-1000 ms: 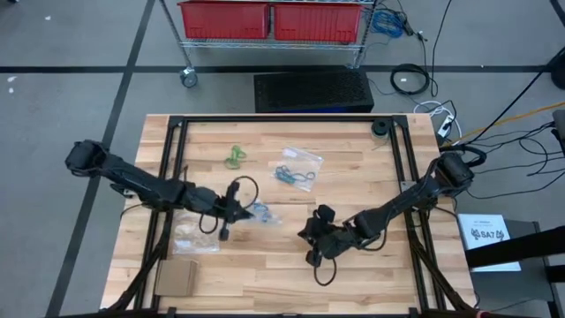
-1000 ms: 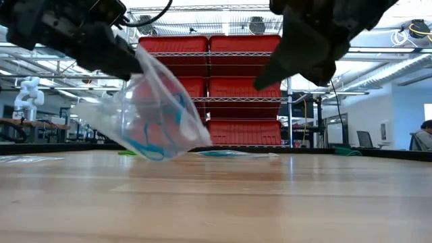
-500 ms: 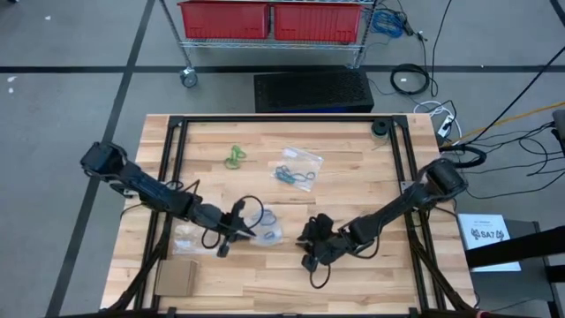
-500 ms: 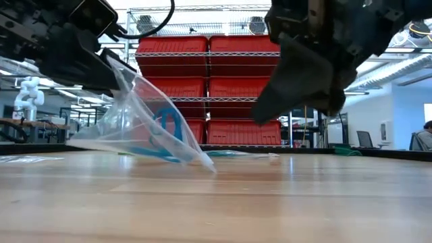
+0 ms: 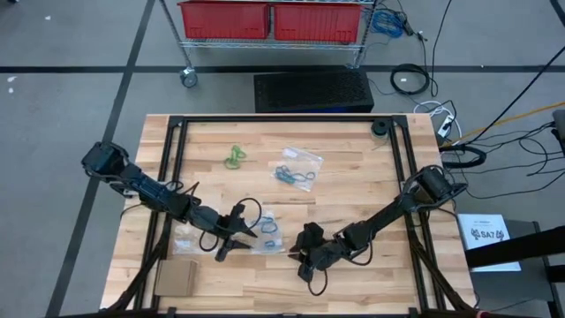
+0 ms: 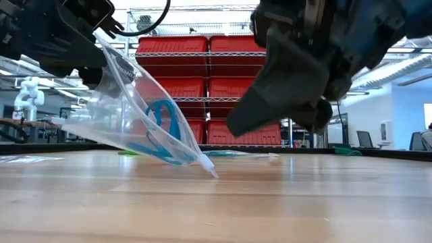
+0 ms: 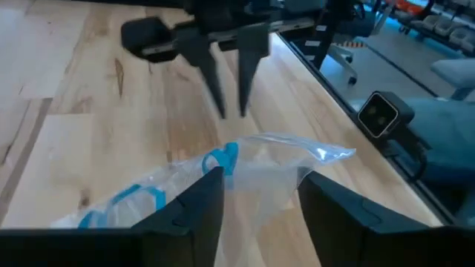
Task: Sort rubber bands
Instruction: Put the blue rubber band into the open transparent zip lock bag, then close the bottom right transparent zip lock bag with the blue rubber bands
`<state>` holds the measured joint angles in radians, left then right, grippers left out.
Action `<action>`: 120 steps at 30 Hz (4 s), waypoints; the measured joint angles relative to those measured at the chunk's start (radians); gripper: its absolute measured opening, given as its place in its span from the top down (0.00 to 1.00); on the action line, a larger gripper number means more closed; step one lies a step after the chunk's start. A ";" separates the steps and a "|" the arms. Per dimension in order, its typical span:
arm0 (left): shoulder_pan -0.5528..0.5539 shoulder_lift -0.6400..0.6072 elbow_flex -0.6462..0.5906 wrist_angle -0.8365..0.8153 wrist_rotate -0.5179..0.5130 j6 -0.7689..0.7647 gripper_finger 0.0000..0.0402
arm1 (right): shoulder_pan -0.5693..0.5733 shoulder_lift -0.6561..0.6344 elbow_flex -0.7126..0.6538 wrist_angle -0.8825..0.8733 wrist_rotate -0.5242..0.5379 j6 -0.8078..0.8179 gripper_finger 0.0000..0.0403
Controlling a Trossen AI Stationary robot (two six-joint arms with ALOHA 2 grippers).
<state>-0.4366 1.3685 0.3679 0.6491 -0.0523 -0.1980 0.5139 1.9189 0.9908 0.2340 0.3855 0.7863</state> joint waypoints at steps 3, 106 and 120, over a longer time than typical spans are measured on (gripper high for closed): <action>-0.005 0.000 0.000 0.003 0.000 -0.032 0.52 | 0.007 0.000 0.016 0.004 0.000 -0.034 0.86; 0.397 -0.001 0.000 -0.169 0.292 -0.084 0.46 | -0.252 0.135 0.300 -0.334 -0.221 0.493 0.52; 0.397 -0.001 0.000 -0.169 0.292 -0.077 0.46 | -0.271 0.202 0.304 -0.271 -0.186 0.497 0.68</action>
<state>-0.0395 1.3676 0.3676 0.4801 0.2394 -0.2751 0.2424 2.1213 1.2949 -0.0367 0.1993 1.2830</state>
